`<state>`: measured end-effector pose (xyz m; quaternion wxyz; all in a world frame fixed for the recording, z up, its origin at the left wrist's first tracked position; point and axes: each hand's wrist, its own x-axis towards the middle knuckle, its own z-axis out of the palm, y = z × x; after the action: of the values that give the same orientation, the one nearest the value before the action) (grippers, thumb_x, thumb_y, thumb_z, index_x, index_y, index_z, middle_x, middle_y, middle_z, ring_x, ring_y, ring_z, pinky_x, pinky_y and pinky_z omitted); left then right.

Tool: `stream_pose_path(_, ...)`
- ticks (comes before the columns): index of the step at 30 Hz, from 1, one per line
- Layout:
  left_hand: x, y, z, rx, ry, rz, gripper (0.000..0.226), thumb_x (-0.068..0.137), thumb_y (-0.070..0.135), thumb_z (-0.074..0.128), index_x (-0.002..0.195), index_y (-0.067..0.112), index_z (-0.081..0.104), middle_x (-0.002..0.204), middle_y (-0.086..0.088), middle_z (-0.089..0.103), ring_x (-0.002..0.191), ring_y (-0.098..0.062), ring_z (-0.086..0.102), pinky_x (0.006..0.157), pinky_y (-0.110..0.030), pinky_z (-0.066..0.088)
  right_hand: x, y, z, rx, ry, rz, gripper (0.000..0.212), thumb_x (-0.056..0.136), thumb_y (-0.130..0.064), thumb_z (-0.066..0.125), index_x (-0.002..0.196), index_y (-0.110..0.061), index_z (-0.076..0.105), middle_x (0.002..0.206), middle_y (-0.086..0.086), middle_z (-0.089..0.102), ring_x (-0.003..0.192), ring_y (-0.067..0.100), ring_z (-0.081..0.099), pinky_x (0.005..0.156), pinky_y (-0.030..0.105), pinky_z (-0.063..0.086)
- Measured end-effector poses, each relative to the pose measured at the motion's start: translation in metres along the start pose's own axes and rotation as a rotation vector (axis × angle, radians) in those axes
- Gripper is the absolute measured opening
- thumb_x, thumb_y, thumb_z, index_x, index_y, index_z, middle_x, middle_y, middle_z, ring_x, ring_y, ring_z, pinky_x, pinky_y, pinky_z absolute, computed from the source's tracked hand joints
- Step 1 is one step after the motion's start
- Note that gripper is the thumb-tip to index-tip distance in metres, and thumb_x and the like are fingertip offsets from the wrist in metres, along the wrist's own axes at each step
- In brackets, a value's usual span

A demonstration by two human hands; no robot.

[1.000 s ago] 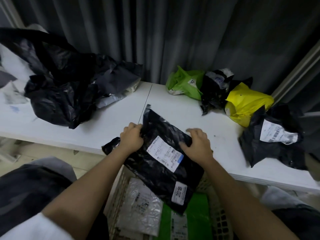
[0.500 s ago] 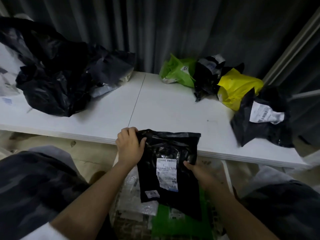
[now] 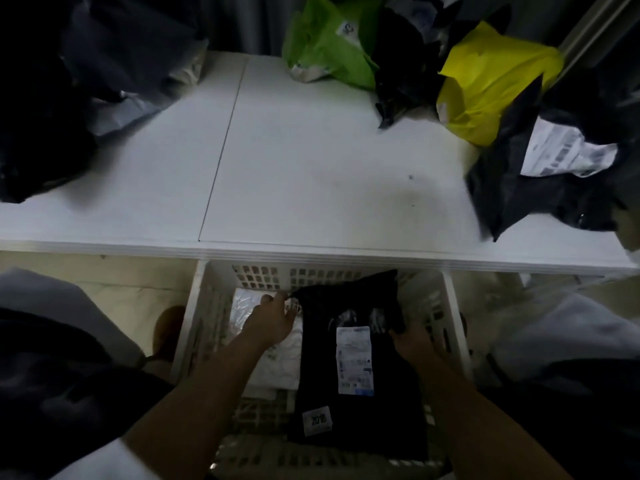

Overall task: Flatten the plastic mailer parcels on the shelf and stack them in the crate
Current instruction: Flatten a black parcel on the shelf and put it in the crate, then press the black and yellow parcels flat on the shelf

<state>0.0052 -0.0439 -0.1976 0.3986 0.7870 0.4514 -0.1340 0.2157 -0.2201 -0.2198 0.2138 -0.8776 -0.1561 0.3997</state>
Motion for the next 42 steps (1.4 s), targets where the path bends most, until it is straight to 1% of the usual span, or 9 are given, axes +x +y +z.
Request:
stream_pose_path(8,0.028,0.014,0.013,0.057,-0.162,0.007,0.034,0.101,0.024,0.041,0.123,0.001,0.053,0.119,-0.021,0.057,0.102,-0.033,0.057,0.071,-0.027,0.04,0.018,0.005,0.012,-0.473,0.167,0.033,0.05,0.099,-0.009,0.04,0.144,0.003,0.025,0.144,0.027,0.036,0.13,0.039,0.04,0.11,0.045,0.032)
stream_pose_path(12,0.028,0.029,0.011,0.091,-0.231,0.021,0.03,0.102,0.021,0.037,0.091,0.002,0.057,0.1,-0.014,0.058,0.096,-0.026,0.057,0.068,-0.024,0.034,0.011,-0.006,0.007,-0.674,0.249,-0.181,0.055,0.06,-0.01,0.085,0.106,0.006,0.061,0.092,0.027,0.064,0.076,0.041,0.065,0.061,0.039,0.054)
stream_pose_path(15,0.025,0.044,0.004,0.121,-0.25,0.064,0.031,0.102,0.023,0.037,0.082,0.005,0.052,0.084,-0.006,0.053,0.083,-0.019,0.051,0.063,-0.025,0.035,-0.003,-0.025,-0.004,-0.7,0.131,-0.462,0.03,0.092,-0.023,0.057,0.115,-0.005,0.058,0.102,0.015,0.063,0.086,0.032,0.062,0.062,0.029,0.039)
stream_pose_path(20,0.006,0.093,-0.022,0.192,-0.121,0.17,0.04,0.099,0.024,0.043,0.061,0.011,0.046,0.06,-0.003,0.048,0.053,-0.015,0.044,0.052,-0.025,0.031,-0.03,-0.061,-0.03,-0.565,0.386,-0.859,0.027,0.085,-0.03,0.05,0.067,-0.013,0.061,0.058,0.003,0.061,0.046,0.02,0.056,0.045,0.017,0.026)
stream_pose_path(23,-0.008,0.12,-0.039,0.231,-0.055,0.246,0.027,0.093,0.028,0.044,0.08,0.01,0.061,0.076,-0.009,0.063,0.069,-0.024,0.061,0.064,-0.033,0.049,-0.052,-0.083,-0.054,-0.495,0.555,-0.963,0.033,0.082,-0.034,0.044,0.058,-0.016,0.057,0.049,0.0,0.056,0.039,0.017,0.05,0.041,0.017,0.028)
stream_pose_path(26,-0.023,0.152,-0.061,0.278,0.06,0.339,0.022,0.095,0.027,0.043,0.08,0.016,0.053,0.085,-0.006,0.058,0.079,-0.025,0.055,0.068,-0.032,0.044,-0.063,-0.1,-0.081,-0.376,0.683,-1.024,0.031,0.082,-0.032,0.044,0.059,-0.014,0.054,0.053,0.0,0.056,0.044,0.021,0.052,0.04,0.024,0.036)
stream_pose_path(34,-0.027,0.229,-0.114,0.306,0.312,0.48,0.029,0.1,0.026,0.035,0.107,0.01,0.059,0.107,-0.007,0.061,0.091,-0.027,0.056,0.072,-0.032,0.043,-0.046,-0.162,-0.183,-0.334,1.027,-0.816,0.023,0.085,-0.028,0.059,0.089,-0.005,0.062,0.088,0.016,0.059,0.083,0.038,0.055,0.066,0.041,0.044)
stream_pose_path(38,-0.018,0.256,-0.13,0.333,0.379,0.507,0.029,0.099,0.025,0.036,0.114,0.009,0.056,0.117,-0.012,0.054,0.103,-0.031,0.054,0.08,-0.036,0.044,-0.037,-0.174,-0.205,-0.547,0.845,-0.38,0.058,0.085,-0.053,0.059,0.117,-0.007,0.045,0.117,0.016,0.051,0.108,0.037,0.051,0.08,0.042,0.044)
stream_pose_path(42,-0.01,0.267,-0.14,0.359,0.398,0.502,0.029,0.099,0.023,0.036,0.114,0.01,0.058,0.118,-0.01,0.054,0.104,-0.031,0.054,0.083,-0.037,0.046,-0.021,-0.185,-0.215,-0.662,0.736,-0.313,0.04,0.092,-0.037,0.052,0.119,-0.01,0.039,0.118,0.012,0.059,0.107,0.032,0.06,0.079,0.035,0.044)
